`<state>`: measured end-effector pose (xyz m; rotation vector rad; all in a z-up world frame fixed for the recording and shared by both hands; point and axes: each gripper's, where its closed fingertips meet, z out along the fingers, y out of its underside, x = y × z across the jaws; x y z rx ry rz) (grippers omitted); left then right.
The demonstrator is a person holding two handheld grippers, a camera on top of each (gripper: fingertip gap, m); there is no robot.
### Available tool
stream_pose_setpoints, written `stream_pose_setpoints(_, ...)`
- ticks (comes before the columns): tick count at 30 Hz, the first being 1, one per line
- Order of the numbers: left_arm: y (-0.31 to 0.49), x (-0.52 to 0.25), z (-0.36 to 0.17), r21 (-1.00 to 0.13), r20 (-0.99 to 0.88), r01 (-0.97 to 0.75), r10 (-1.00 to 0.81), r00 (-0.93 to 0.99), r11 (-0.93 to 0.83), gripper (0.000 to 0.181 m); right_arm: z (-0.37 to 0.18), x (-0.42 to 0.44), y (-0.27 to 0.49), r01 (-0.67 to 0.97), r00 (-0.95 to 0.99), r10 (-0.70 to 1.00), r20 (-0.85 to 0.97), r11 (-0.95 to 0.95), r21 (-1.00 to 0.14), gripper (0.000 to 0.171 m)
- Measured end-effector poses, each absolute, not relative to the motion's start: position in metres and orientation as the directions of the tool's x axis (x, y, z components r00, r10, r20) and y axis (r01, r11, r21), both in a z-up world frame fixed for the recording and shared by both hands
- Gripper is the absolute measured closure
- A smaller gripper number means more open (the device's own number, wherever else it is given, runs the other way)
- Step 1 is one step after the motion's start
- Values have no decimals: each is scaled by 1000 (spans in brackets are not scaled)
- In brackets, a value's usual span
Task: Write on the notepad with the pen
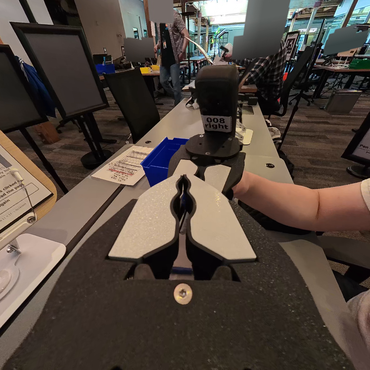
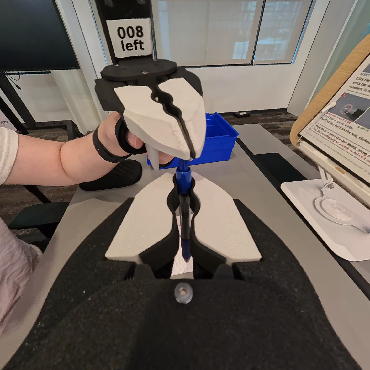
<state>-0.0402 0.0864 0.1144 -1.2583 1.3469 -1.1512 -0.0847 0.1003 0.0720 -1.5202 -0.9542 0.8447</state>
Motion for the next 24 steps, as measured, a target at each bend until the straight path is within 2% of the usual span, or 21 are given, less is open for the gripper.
stream_pose_setpoints(7,86,-39,116,-995,18,-100,-998,-65,-11,181,77,-84,96,130,414,910,21,-37,-991,166)
stream_pose_setpoints(9,94,-39,103,-987,9,-163,-1000,-29,-4,181,85,-80,95,95,416,909,12,-30,-995,166)
stream_pose_setpoints(12,97,-43,104,-992,69,-106,-997,-35,-65,181,82,-76,92,130,403,915,-19,-77,-989,166)
stream_pose_setpoints(15,99,-58,137,-989,91,117,-995,-45,-95,181,76,-75,93,184,418,908,4,-80,-980,166)
stream_pose_setpoints(17,99,-67,155,-978,100,178,-994,-39,-106,181,73,-77,94,183,408,913,-7,-90,-979,166)
stream_pose_setpoints(24,91,-60,151,-996,22,84,-1000,-3,-23,181,74,-78,92,113,357,929,-97,-146,-983,166)
